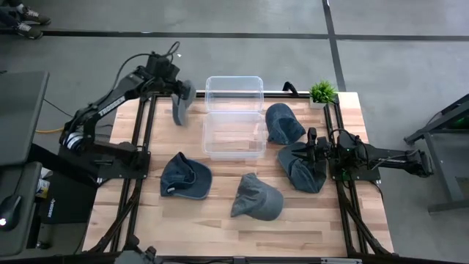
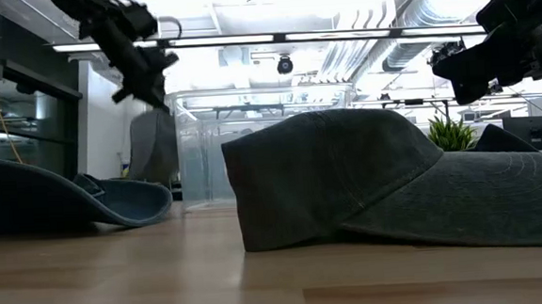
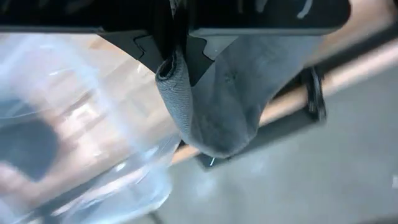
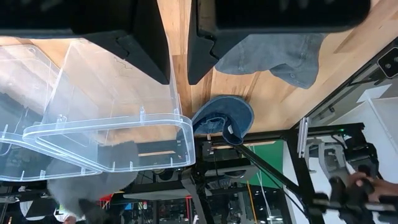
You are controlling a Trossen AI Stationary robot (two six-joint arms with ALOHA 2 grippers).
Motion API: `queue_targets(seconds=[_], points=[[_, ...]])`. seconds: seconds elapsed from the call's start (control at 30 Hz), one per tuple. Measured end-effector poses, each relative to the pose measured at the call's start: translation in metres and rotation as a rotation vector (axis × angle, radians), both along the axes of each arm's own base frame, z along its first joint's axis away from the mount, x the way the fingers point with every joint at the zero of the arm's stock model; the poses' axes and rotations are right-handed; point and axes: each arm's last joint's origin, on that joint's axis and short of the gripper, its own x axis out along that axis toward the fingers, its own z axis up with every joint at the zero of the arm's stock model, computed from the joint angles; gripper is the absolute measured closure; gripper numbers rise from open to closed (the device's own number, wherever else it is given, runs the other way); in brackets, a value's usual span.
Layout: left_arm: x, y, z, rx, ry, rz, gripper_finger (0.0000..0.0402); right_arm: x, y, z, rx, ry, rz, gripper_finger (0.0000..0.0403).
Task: Pick & Place hat
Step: Put the top gray cap into the top transparent bin
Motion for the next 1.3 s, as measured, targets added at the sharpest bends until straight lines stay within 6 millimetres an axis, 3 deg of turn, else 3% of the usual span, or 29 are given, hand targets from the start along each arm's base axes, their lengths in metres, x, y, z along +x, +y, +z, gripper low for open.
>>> queue_targets(seconds=[0.33, 0.6, 0.87, 1.3], points=[[-0.003, -0.006, 0.077, 0.334, -0.031, -0.092, 0.0396, 0.000, 0.000, 0.000, 0.000, 0.000, 0.000, 0.0350], [0.026, -0.023, 0.113, 0.694, -0.079, -0.302, 0.0396, 0.000, 0.000, 0.000, 0.000, 0.000, 0.000, 0.0350], [0.063, -0.038, 0.112, 0.865, -0.074, -0.544, 0.0396, 0.000, 0.000, 0.000, 0.000, 0.000, 0.000, 0.0351], [0.118, -0.025, 0.089, 1.052, -0.043, -0.656, 0.0396, 0.000, 0.000, 0.000, 0.000, 0.000, 0.000, 0.0350]])
